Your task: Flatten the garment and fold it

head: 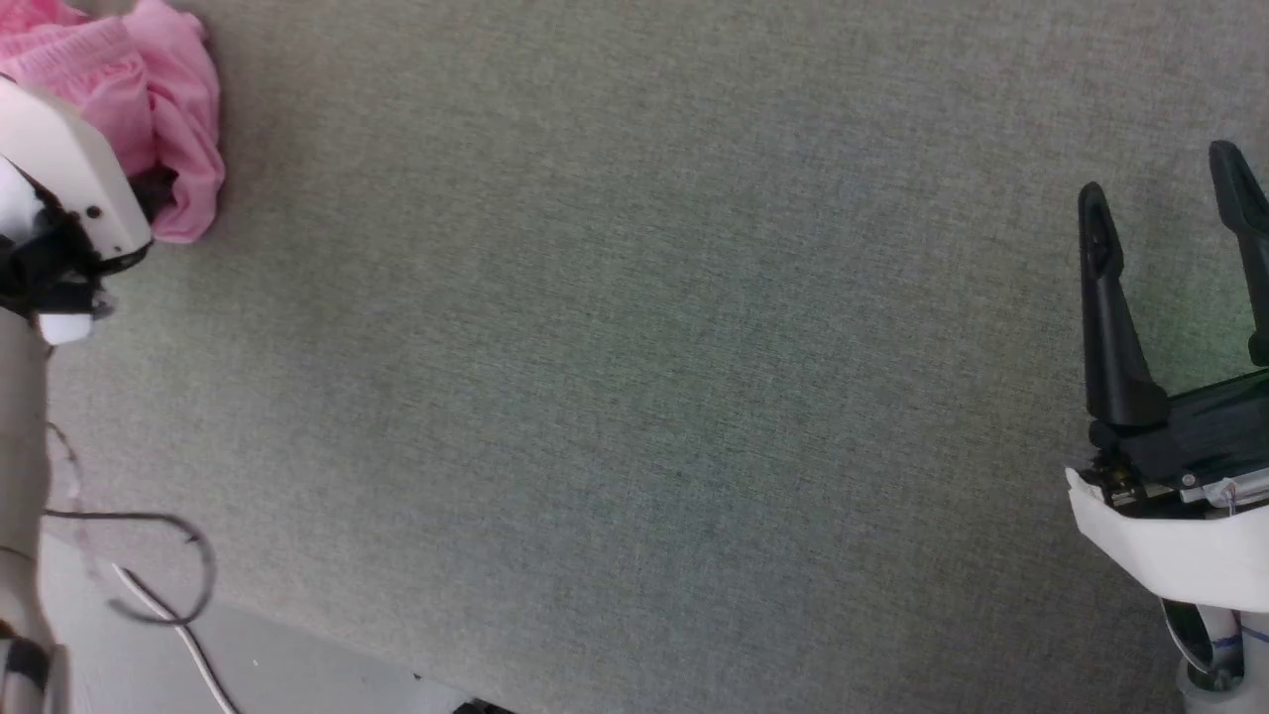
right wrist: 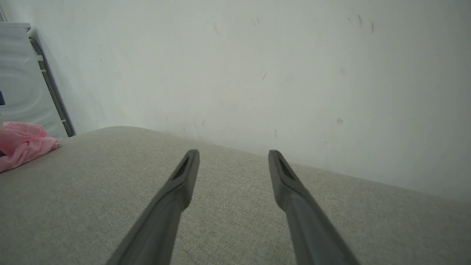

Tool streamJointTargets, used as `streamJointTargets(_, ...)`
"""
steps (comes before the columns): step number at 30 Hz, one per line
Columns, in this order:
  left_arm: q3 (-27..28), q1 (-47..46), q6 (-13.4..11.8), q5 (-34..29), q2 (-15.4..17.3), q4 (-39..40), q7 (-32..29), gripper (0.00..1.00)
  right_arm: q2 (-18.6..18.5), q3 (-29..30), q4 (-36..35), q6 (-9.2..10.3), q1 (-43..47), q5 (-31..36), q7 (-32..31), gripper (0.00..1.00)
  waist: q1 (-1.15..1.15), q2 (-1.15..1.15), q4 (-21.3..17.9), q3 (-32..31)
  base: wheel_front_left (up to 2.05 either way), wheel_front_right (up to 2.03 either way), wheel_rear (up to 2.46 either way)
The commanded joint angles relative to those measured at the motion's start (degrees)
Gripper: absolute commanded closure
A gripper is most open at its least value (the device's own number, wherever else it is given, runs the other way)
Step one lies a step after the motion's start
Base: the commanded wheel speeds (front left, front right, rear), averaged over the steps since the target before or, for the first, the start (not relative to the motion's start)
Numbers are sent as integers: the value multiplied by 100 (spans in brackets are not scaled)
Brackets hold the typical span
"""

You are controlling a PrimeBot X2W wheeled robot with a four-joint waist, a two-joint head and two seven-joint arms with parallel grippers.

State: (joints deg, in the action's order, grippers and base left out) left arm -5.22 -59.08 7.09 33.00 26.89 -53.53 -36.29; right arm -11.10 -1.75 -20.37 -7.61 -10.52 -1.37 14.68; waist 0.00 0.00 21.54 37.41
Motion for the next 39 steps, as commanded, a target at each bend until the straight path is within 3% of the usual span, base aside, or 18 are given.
streamJointTargets(1,-210,183,38,81,-118,-71,-184,0,-13,-3,-37,12,-73,55,32,0,0,0,-79,132,0,0,0)
streamJointTargets(3,-429,250,38,210,-31,-64,-288,0,-12,-45,-19,12,-100,61,32,0,0,0,-107,135,0,0,0)
streamJointTargets(5,-545,291,39,359,80,-96,-320,100,8,-76,1,12,-127,54,32,0,0,0,-141,89,0,0,0)
streamJointTargets(8,-762,262,39,350,353,-55,-54,100,79,-93,48,12,-137,37,32,0,0,0,-176,-63,0,0,0)
streamJointTargets(14,-1288,-71,39,136,909,371,1030,100,295,-102,242,12,-21,-33,32,0,0,0,-232,-619,0,0,0)
streamJointTargets(20,-2021,-582,39,-99,1139,994,1776,100,564,63,498,12,244,-91,32,0,0,0,-373,-1343,0,0,0)
streamJointTargets(28,-3056,-1128,39,-403,920,2067,2031,100,799,209,732,12,598,-80,32,0,0,0,-990,-2169,0,0,0)
streamJointTargets(39,-4198,-966,39,-62,126,3004,2108,100,821,321,796,12,862,-452,32,0,0,0,-2295,-2653,0,0,0)
